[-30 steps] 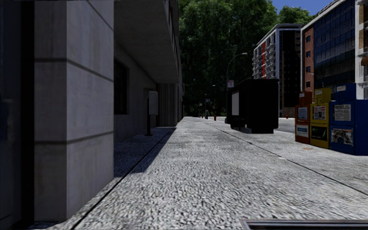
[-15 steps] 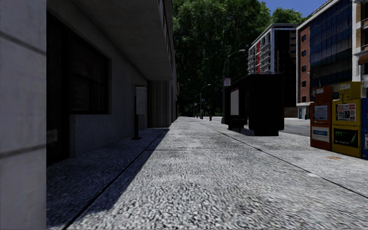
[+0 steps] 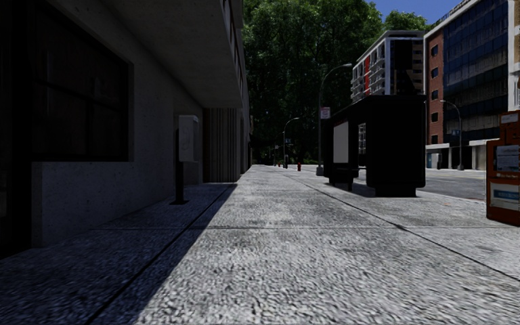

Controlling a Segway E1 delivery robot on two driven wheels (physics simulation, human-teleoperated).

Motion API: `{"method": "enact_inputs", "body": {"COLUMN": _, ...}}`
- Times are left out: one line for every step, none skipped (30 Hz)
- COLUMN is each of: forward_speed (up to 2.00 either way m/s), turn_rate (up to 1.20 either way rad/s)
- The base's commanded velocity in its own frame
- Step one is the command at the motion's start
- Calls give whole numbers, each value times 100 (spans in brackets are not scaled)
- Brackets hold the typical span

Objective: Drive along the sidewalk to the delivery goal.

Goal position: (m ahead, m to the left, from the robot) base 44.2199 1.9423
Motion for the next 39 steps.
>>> {"method": "enact_inputs", "body": {"forward_speed": 200, "turn_rate": 0}}
{"method": "enact_inputs", "body": {"forward_speed": 200, "turn_rate": 0}}
{"method": "enact_inputs", "body": {"forward_speed": 200, "turn_rate": 0}}
{"method": "enact_inputs", "body": {"forward_speed": 200, "turn_rate": 0}}
{"method": "enact_inputs", "body": {"forward_speed": 200, "turn_rate": 0}}
{"method": "enact_inputs", "body": {"forward_speed": 200, "turn_rate": 0}}
{"method": "enact_inputs", "body": {"forward_speed": 200, "turn_rate": 0}}
{"method": "enact_inputs", "body": {"forward_speed": 200, "turn_rate": 0}}
{"method": "enact_inputs", "body": {"forward_speed": 200, "turn_rate": 0}}
{"method": "enact_inputs", "body": {"forward_speed": 200, "turn_rate": 0}}
{"method": "enact_inputs", "body": {"forward_speed": 200, "turn_rate": 0}}
{"method": "enact_inputs", "body": {"forward_speed": 200, "turn_rate": 0}}
{"method": "enact_inputs", "body": {"forward_speed": 200, "turn_rate": 0}}
{"method": "enact_inputs", "body": {"forward_speed": 200, "turn_rate": 0}}
{"method": "enact_inputs", "body": {"forward_speed": 200, "turn_rate": 0}}
{"method": "enact_inputs", "body": {"forward_speed": 200, "turn_rate": 0}}
{"method": "enact_inputs", "body": {"forward_speed": 200, "turn_rate": 0}}
{"method": "enact_inputs", "body": {"forward_speed": 200, "turn_rate": 0}}
{"method": "enact_inputs", "body": {"forward_speed": 200, "turn_rate": 0}}
{"method": "enact_inputs", "body": {"forward_speed": 200, "turn_rate": 0}}
{"method": "enact_inputs", "body": {"forward_speed": 200, "turn_rate": 0}}
{"method": "enact_inputs", "body": {"forward_speed": 200, "turn_rate": 0}}
{"method": "enact_inputs", "body": {"forward_speed": 200, "turn_rate": 0}}
{"method": "enact_inputs", "body": {"forward_speed": 200, "turn_rate": 0}}
{"method": "enact_inputs", "body": {"forward_speed": 200, "turn_rate": 0}}
{"method": "enact_inputs", "body": {"forward_speed": 200, "turn_rate": 0}}
{"method": "enact_inputs", "body": {"forward_speed": 200, "turn_rate": 0}}
{"method": "enact_inputs", "body": {"forward_speed": 200, "turn_rate": 0}}
{"method": "enact_inputs", "body": {"forward_speed": 200, "turn_rate": 0}}
{"method": "enact_inputs", "body": {"forward_speed": 200, "turn_rate": 0}}
{"method": "enact_inputs", "body": {"forward_speed": 200, "turn_rate": 0}}
{"method": "enact_inputs", "body": {"forward_speed": 200, "turn_rate": 0}}
{"method": "enact_inputs", "body": {"forward_speed": 200, "turn_rate": 0}}
{"method": "enact_inputs", "body": {"forward_speed": 200, "turn_rate": 0}}
{"method": "enact_inputs", "body": {"forward_speed": 200, "turn_rate": 0}}
{"method": "enact_inputs", "body": {"forward_speed": 200, "turn_rate": 0}}
{"method": "enact_inputs", "body": {"forward_speed": 200, "turn_rate": 0}}
{"method": "enact_inputs", "body": {"forward_speed": 200, "turn_rate": 0}}
{"method": "enact_inputs", "body": {"forward_speed": 200, "turn_rate": 0}}
